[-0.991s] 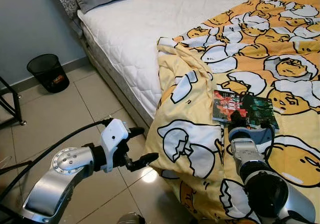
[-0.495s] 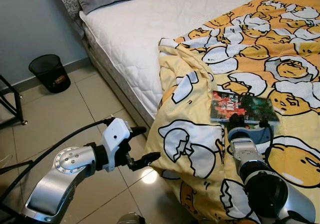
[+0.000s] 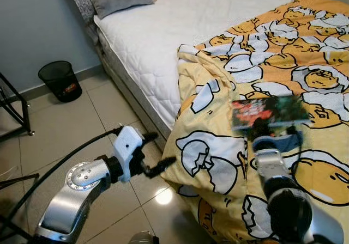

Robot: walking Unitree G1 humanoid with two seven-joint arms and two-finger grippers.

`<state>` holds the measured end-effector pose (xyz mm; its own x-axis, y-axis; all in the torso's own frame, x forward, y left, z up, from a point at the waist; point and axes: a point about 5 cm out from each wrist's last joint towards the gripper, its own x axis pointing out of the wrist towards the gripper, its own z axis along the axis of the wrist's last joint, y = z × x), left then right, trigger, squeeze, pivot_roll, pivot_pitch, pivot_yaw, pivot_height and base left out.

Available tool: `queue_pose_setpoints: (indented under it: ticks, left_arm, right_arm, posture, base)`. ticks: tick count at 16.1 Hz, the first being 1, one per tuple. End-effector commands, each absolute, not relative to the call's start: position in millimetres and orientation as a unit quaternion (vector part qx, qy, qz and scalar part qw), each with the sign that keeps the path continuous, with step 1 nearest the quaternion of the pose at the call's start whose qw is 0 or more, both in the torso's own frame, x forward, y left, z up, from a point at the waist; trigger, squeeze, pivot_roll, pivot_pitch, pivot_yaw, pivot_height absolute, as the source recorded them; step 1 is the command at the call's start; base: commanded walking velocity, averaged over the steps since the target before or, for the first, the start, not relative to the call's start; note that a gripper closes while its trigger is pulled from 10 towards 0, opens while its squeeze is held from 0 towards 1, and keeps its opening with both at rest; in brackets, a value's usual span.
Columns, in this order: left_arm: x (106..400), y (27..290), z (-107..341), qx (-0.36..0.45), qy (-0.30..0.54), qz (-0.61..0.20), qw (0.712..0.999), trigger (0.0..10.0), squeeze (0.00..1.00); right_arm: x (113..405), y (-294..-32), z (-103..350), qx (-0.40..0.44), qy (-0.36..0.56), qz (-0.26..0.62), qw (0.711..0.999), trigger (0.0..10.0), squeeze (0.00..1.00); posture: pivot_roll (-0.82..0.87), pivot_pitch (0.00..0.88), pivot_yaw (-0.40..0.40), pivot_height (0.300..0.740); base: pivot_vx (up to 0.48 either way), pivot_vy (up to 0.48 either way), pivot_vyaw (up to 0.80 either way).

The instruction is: Clean up the room

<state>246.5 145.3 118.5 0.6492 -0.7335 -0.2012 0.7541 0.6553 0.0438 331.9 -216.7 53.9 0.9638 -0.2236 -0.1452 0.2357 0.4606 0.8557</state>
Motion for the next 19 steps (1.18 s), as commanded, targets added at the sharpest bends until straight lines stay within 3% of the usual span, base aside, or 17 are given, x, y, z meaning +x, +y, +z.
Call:
queue_pose_setpoints:
  ticks: [1,4,7,12,13,14,15,19]
  left_arm:
    - [248.9,152.9,119.7,0.061,0.074,-0.381,0.920,10.0,0.76]
    - [252.4,156.4,117.2,0.052,0.060,-0.310,0.947,10.0,0.76]
    - [252.4,162.0,113.9,0.061,0.056,-0.262,0.961,10.0,0.76]
    - [254.1,164.7,113.6,0.067,0.047,-0.205,0.975,10.0,0.76]
    - [254.9,167.3,112.1,0.073,0.050,-0.191,0.978,10.0,0.76]
    - [255.6,169.1,110.3,0.079,0.052,-0.181,0.979,10.0,0.75]
    - [256.1,170.3,109.3,0.085,0.054,-0.171,0.980,10.0,0.75]
    - [263.7,171.6,114.0,0.091,0.047,-0.153,0.983,10.0,0.70]
  right_arm:
    - [335.3,-220.6,70.7,0.461,-0.039,-0.101,0.881,0.0,0.00]
    - [319.7,-224.7,97.7,0.364,-0.101,-0.077,0.923,0.0,0.00]
    - [300.9,-207.8,105.9,0.237,-0.118,-0.062,0.962,0.0,0.00]
    - [277.5,-184.3,98.8,0.219,-0.091,-0.056,0.970,0.0,0.00]
    - [277.9,-186.8,91.8,0.155,-0.054,-0.081,0.983,4.2,0.00]
    - [278.9,-187.9,89.4,0.100,-0.037,-0.103,0.989,10.0,0.00]
    - [279.4,-189.2,87.0,0.065,-0.016,-0.122,0.990,10.0,0.00]
    - [276.8,-171.7,96.8,0.026,-0.019,-0.046,0.998,10.0,0.00]
  posture:
    - [0.02,0.000,0.065,0.740]
    - [-0.01,0.000,0.055,0.740]
    - [-0.02,0.000,0.043,0.740]
    - [0.00,0.000,0.027,0.740]
    - [0.00,0.000,0.031,0.740]
    - [0.00,0.000,0.034,0.740]
    - [0.00,0.000,0.035,0.740]
    - [0.00,0.000,0.041,0.740]
  base:
    - [0.000,0.000,0.00]
    - [0.000,0.000,0.00]
    - [0.000,0.000,0.00]
    - [0.000,0.000,0.00]
    - [0.000,0.000,0.00]
    - [0.000,0.000,0.00]
    - [0.000,0.000,0.00]
    - [0.000,0.000,0.00]
